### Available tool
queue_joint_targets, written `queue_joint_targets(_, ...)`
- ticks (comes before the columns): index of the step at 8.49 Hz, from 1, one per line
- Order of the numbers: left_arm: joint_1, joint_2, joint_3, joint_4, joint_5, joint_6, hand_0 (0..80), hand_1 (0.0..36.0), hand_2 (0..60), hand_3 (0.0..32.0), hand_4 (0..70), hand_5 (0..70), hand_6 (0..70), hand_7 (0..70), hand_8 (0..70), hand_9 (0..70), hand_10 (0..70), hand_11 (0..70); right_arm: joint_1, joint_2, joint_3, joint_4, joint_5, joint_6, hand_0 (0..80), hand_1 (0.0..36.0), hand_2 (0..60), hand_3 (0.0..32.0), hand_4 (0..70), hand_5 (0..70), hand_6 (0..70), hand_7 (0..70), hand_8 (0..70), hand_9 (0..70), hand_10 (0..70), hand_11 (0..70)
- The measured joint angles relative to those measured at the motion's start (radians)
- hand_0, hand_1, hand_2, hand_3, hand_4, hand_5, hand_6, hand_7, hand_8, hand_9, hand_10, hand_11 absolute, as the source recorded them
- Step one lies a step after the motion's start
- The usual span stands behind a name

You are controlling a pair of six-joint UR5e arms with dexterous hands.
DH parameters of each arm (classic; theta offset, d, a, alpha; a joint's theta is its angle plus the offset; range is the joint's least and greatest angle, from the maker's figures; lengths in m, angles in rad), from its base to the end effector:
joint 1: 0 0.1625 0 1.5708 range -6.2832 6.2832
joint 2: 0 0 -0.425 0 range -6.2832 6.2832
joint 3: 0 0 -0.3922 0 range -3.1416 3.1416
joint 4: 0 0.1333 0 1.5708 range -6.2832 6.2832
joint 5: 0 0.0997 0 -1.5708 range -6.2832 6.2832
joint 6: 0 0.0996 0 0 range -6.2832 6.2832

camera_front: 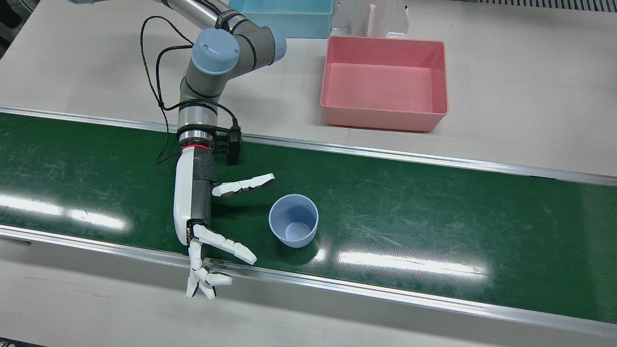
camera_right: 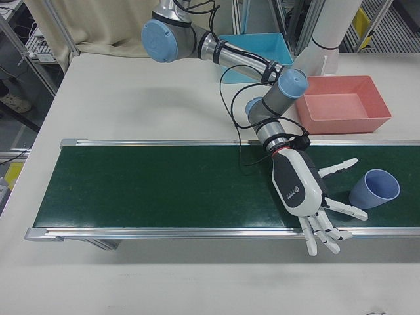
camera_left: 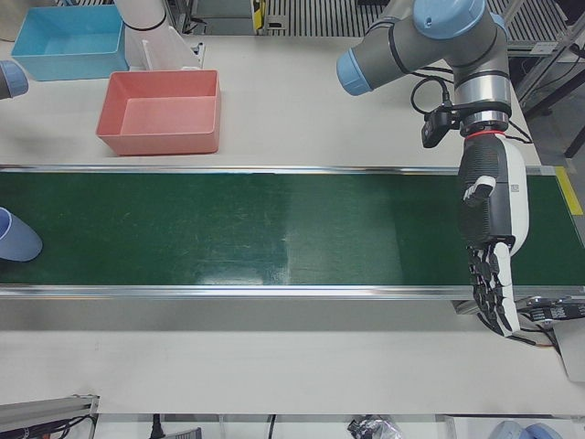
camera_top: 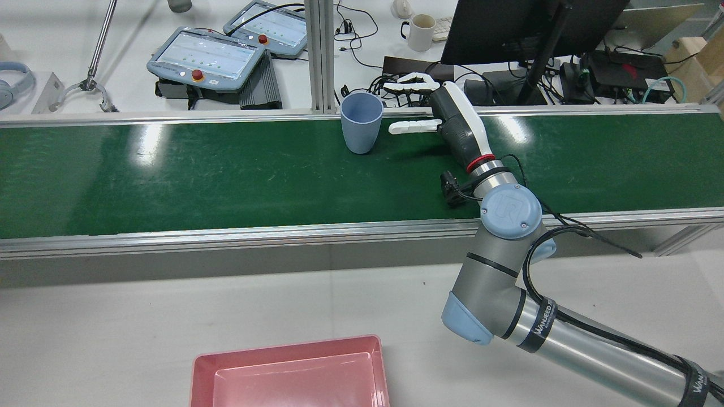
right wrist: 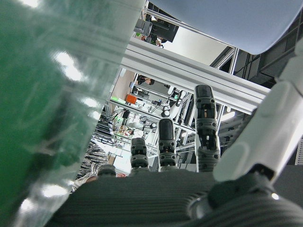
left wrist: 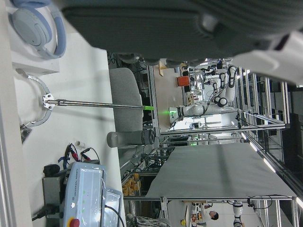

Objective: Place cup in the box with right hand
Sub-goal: 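Hold the open right hand on the belt as the cup approaches, then close the right hand fingers around the pale blue cup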

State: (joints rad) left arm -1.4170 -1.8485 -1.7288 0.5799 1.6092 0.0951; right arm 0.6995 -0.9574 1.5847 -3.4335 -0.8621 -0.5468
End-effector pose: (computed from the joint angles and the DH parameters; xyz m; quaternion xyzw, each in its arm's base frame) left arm -0.0427 -0.5695 0.5187 -0.0337 0.6535 -0.7487 0.1063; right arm -0.3823 -0.5807 0.3491 0.0748 -0.7870 0.5964 0.1390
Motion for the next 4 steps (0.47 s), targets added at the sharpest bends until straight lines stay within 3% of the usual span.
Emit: queue_joint_targets(4, 0.001, 0.000, 0.000, 0.000, 0.000, 0.000, 0.0, 0.0, 0.0, 0.0, 0.0, 0.0, 0.0, 0.0, 0.0, 0.0, 0.0, 0.0, 0.000, 0.005, 0.001, -0.012, -0.002, -0.001, 46.4, 8.5, 2.3, 9.2, 36.4, 1.4, 6.1, 42.2, 7.4, 15.4, 0.0, 0.0)
